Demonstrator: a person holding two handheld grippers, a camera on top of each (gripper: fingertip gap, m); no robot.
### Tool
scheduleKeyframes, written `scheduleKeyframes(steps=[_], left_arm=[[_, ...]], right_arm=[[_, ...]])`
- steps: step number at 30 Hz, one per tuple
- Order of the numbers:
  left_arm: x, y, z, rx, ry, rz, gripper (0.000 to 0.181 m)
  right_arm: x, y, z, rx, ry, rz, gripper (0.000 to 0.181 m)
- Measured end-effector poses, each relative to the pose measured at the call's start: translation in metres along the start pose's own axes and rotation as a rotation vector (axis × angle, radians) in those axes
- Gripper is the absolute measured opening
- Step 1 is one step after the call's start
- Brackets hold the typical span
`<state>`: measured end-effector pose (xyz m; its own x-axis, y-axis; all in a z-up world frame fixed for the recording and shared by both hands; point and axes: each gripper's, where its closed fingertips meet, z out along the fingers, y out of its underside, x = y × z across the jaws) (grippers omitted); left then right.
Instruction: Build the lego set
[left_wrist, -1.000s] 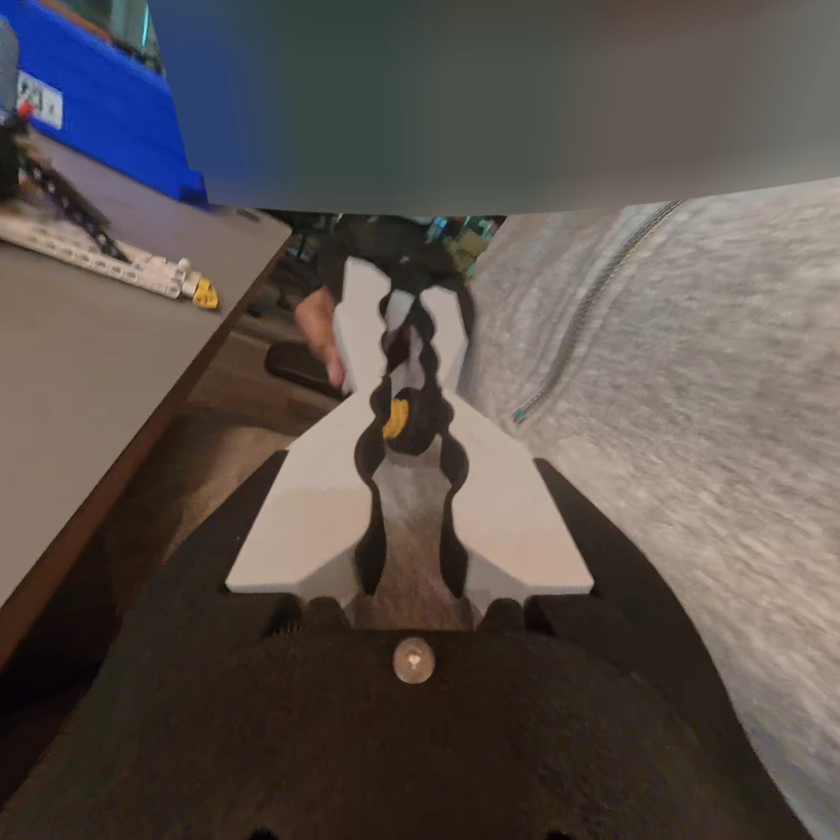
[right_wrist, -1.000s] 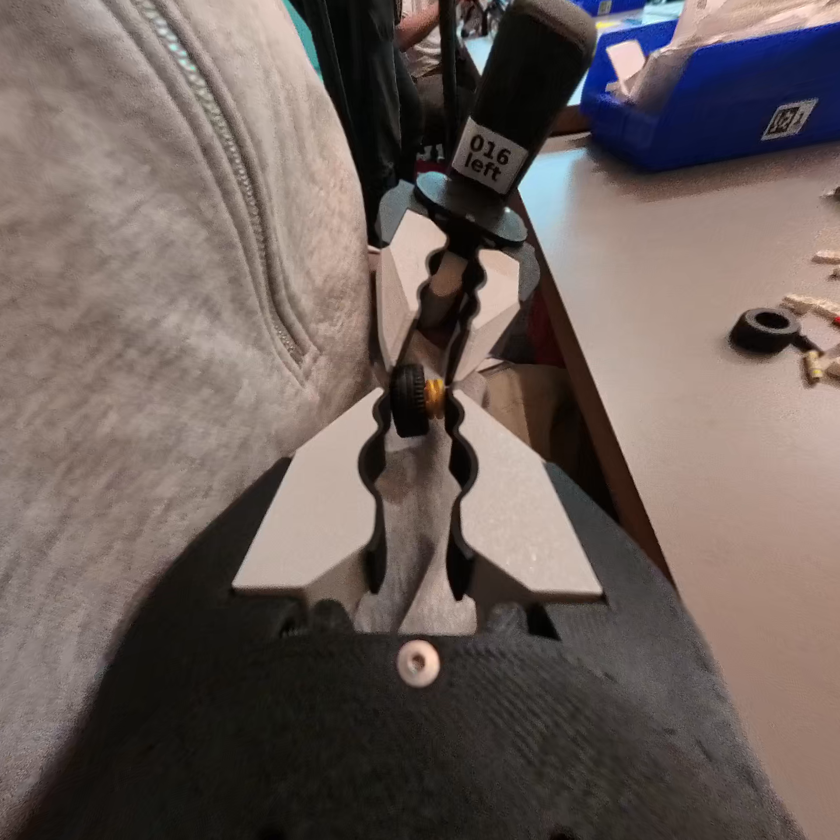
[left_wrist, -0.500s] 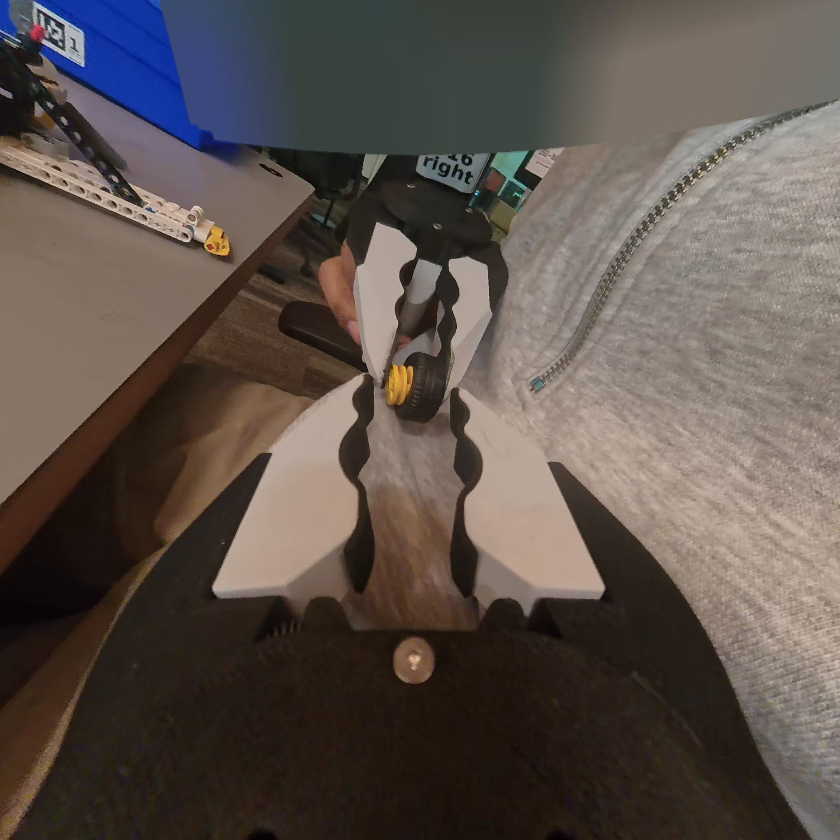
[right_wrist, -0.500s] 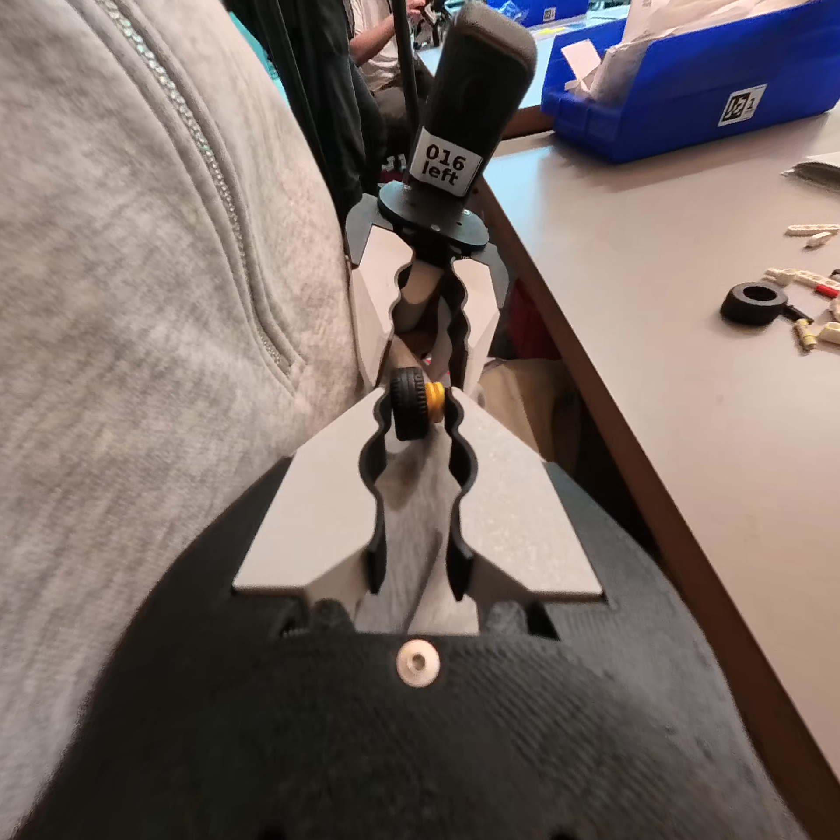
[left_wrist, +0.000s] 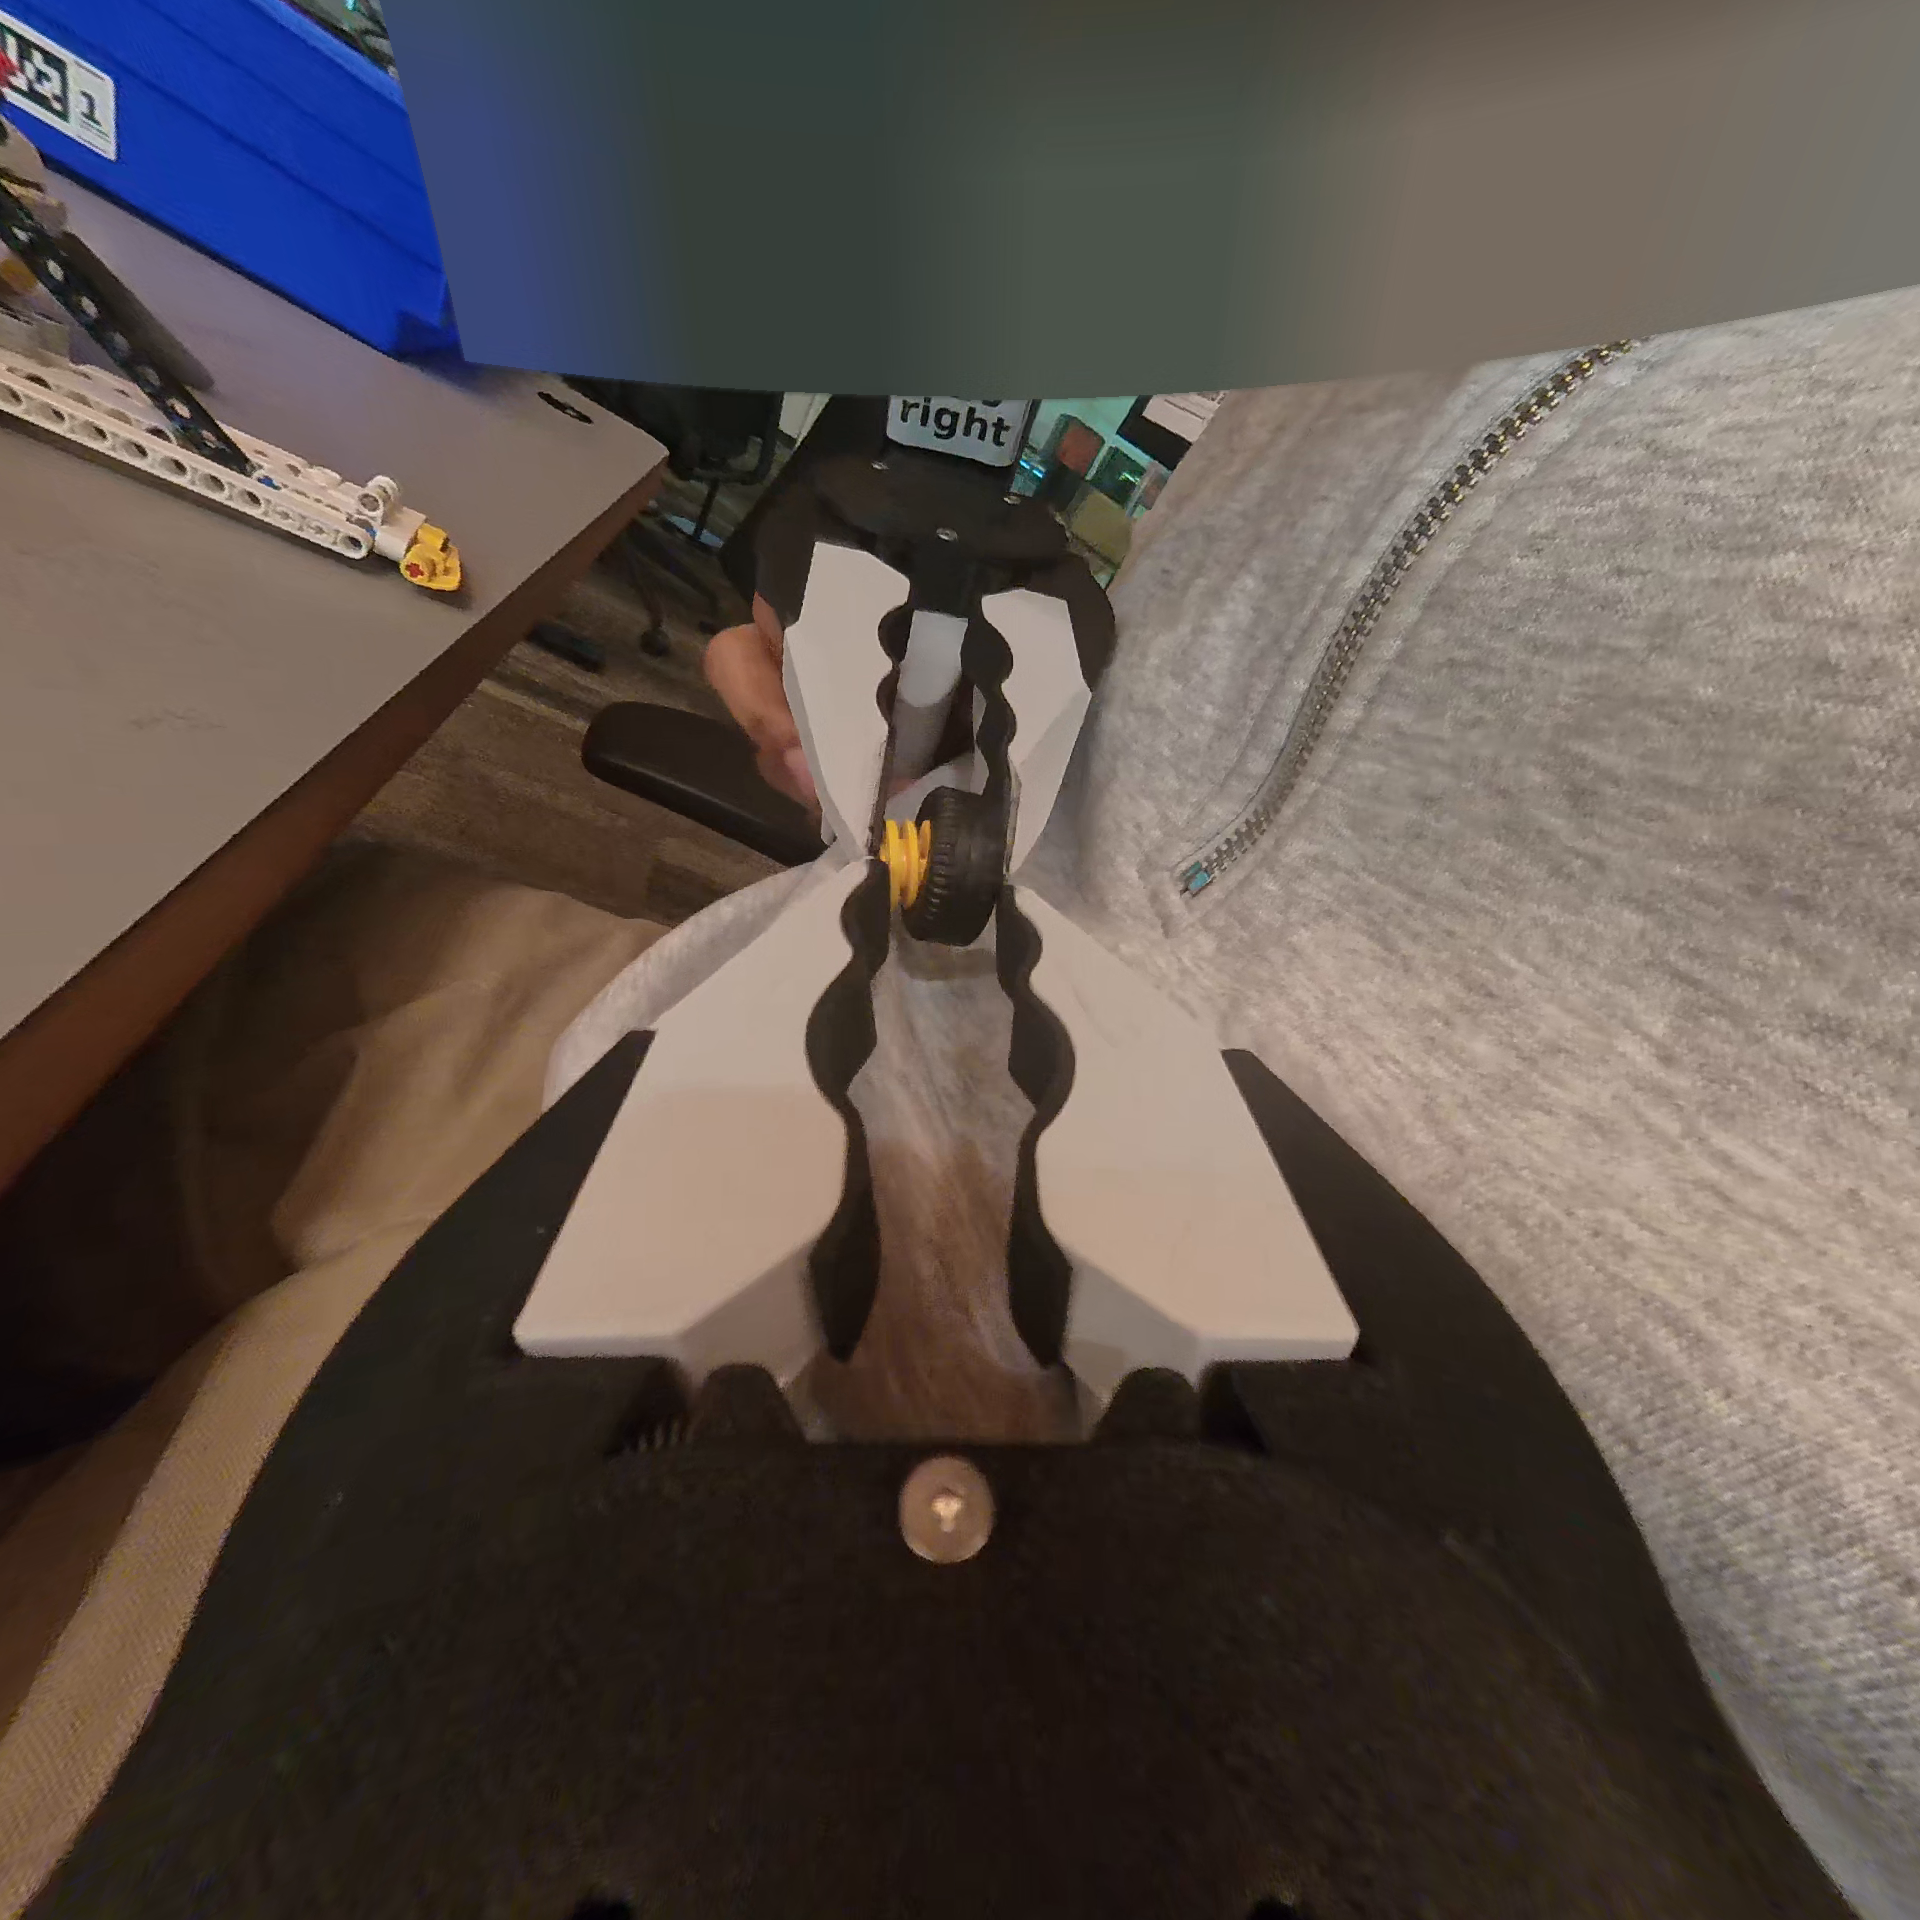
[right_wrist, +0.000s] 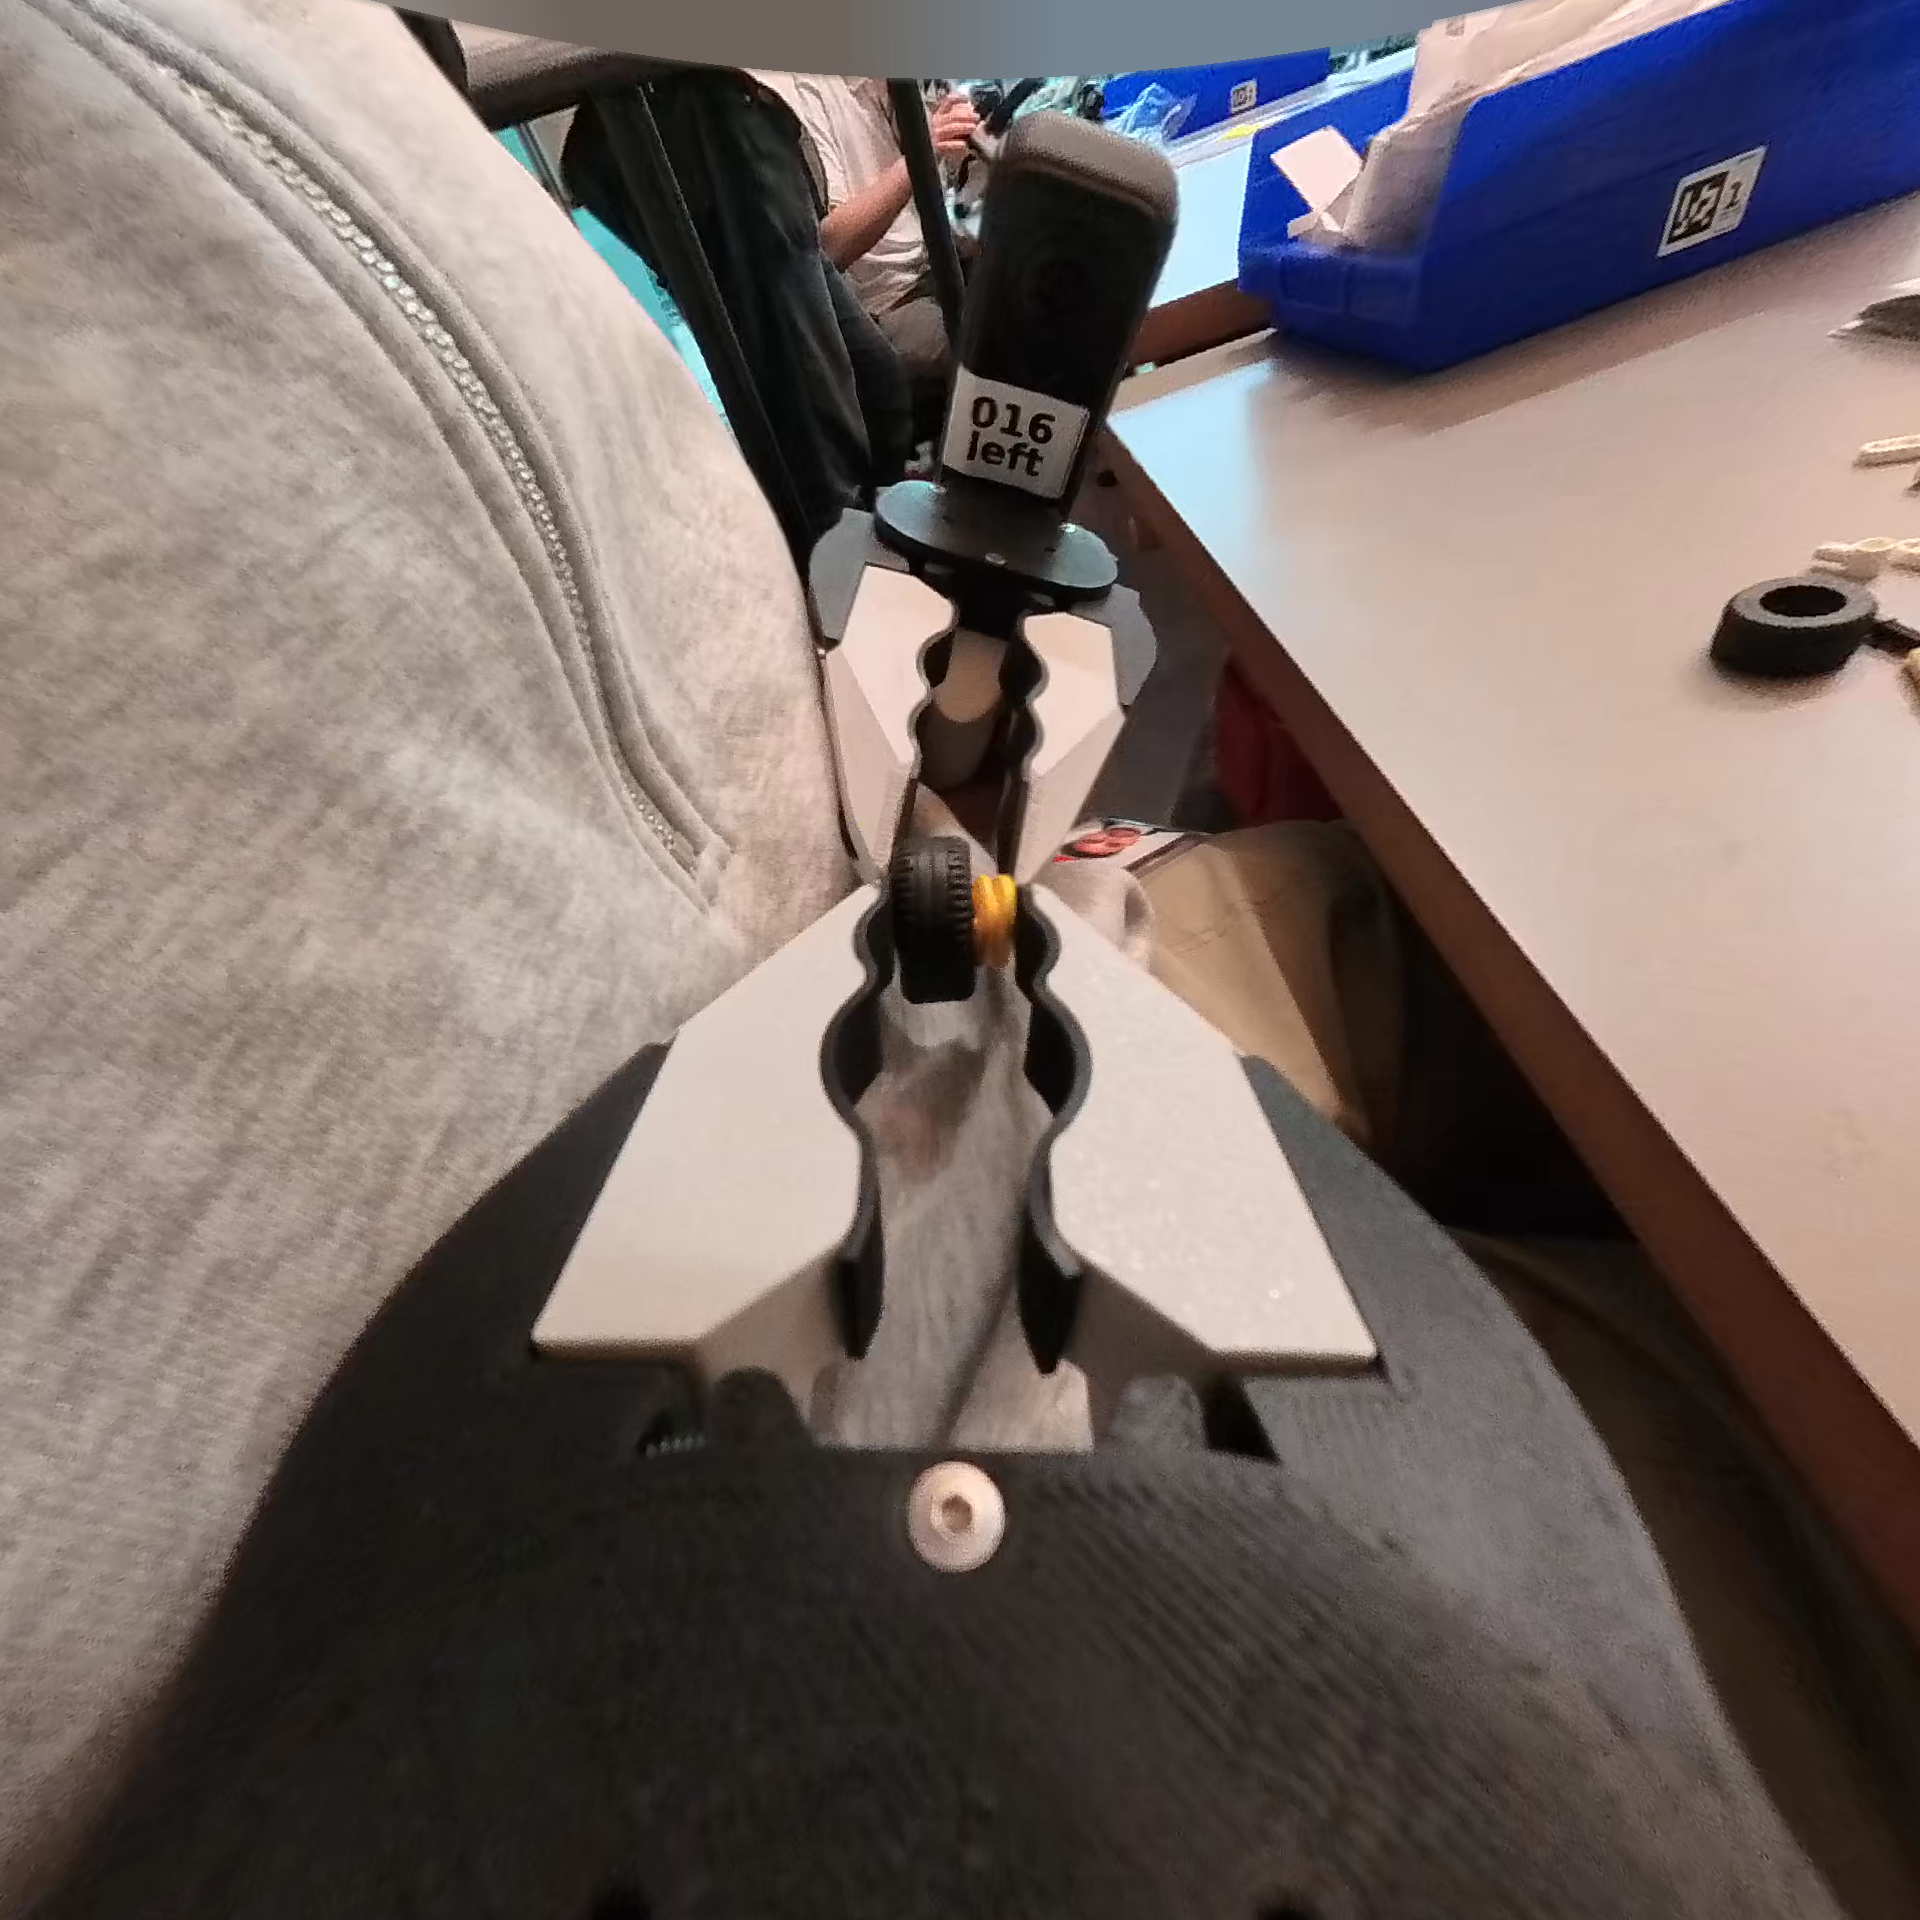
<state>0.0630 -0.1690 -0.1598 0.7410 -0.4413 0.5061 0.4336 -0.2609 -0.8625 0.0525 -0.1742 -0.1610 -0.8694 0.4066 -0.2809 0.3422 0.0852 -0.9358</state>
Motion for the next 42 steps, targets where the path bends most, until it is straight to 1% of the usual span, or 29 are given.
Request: scheduleKeyframes(steps=[4, 8, 10, 13, 15, 18, 20, 22, 23, 31, 33, 35, 42], left_arm=[[0.002, 0.001, 0.001, -0.006, 0.011, 0.000, 0.017], [0.006, 0.004, 0.003, -0.034, 0.035, 0.008, 0.017], [0.006, 0.005, 0.003, -0.040, 0.038, 0.011, 0.017], [0.008, 0.005, 0.003, -0.040, 0.046, 0.014, 0.016], [0.009, 0.006, 0.003, -0.046, 0.047, 0.020, 0.016], [0.009, 0.006, 0.003, -0.043, 0.050, 0.011, 0.016], [0.008, 0.006, 0.002, -0.041, 0.049, 0.007, 0.016], [0.008, 0.006, 0.002, -0.041, 0.052, 0.001, 0.016], [0.009, 0.006, 0.002, -0.039, 0.060, 0.002, 0.011], [0.008, 0.004, 0.000, -0.028, 0.054, -0.002, 0.011], [0.006, 0.002, -0.001, -0.019, 0.040, -0.005, 0.013], [0.002, 0.002, -0.001, -0.023, 0.011, -0.013, 0.022], [0.003, 0.012, 0.000, -0.114, -0.027, -0.035, 0.024]], right_arm=[[-0.002, 0.001, 0.000, -0.011, 0.003, -0.012, 0.020], [-0.008, 0.003, -0.003, -0.042, -0.039, -0.026, 0.022], [-0.010, -0.001, -0.006, -0.025, -0.060, -0.012, 0.025], [-0.013, 0.001, -0.007, -0.037, -0.104, 0.009, 0.019], [-0.014, 0.003, -0.006, -0.049, -0.105, -0.009, 0.020], [-0.010, 0.005, -0.006, -0.064, -0.096, -0.011, 0.029], [-0.014, 0.005, -0.006, -0.068, -0.127, -0.007, 0.023], [-0.015, 0.006, -0.006, -0.078, -0.129, -0.013, 0.024], [-0.014, 0.007, -0.005, -0.086, -0.125, -0.013, 0.025], [-0.011, 0.009, -0.002, -0.110, -0.134, 0.038, 0.022], [-0.011, 0.010, -0.001, -0.129, -0.140, 0.056, 0.021], [-0.011, 0.010, 0.001, -0.135, -0.152, 0.079, 0.021], [-0.013, 0.013, 0.006, -0.180, -0.153, 0.079, 0.021]])
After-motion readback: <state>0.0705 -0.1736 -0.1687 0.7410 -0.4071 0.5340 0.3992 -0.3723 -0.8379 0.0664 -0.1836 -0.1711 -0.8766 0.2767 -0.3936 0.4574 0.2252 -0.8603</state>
